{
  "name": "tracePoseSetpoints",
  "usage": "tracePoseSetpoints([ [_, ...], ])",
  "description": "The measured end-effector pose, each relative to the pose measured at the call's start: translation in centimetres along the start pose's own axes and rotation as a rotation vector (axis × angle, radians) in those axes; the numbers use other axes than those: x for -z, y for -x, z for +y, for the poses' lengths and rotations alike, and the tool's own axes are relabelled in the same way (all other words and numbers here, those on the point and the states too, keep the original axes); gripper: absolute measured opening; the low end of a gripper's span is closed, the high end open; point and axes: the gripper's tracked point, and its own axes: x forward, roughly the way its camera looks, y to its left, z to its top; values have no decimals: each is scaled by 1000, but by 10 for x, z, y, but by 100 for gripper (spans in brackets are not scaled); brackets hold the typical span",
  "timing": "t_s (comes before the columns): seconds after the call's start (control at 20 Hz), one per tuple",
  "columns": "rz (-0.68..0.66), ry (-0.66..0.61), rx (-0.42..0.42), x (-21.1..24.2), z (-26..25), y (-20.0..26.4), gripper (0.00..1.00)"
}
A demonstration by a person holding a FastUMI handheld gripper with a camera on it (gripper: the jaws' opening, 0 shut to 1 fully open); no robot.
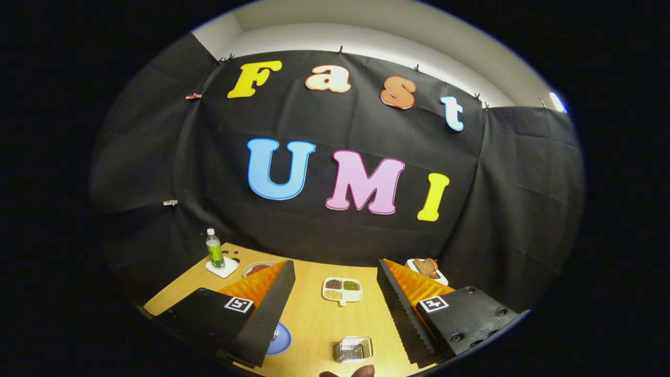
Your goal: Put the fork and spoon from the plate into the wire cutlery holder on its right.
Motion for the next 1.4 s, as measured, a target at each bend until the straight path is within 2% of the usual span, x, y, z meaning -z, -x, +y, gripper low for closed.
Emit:
tracePoseSetpoints([
  [0.3, 236, -21, -155, 63, 57, -20, 98],
  [0.5, 477, -26, -319, 136, 111, -23, 97],
  [0.6, 587, -64, -367, 176, 130, -21, 93],
  [0.75, 757, -55, -385, 245, 148, -24, 92],
  [0.9, 865, -29, -391, 298, 156, -28, 76],
  [0.95, 890, -27, -396, 312, 161, -28, 76],
  [1.05, 932, -19, -388, 333, 166, -35, 75],
  [1.1, 949, -20, -376, 342, 168, -38, 70],
  [1.25, 987, -60, -336, 361, 175, -53, 65],
  [1.3, 1006, -78, -321, 368, 178, -58, 55],
  [1.4, 1055, -81, -296, 380, 179, -60, 49],
])
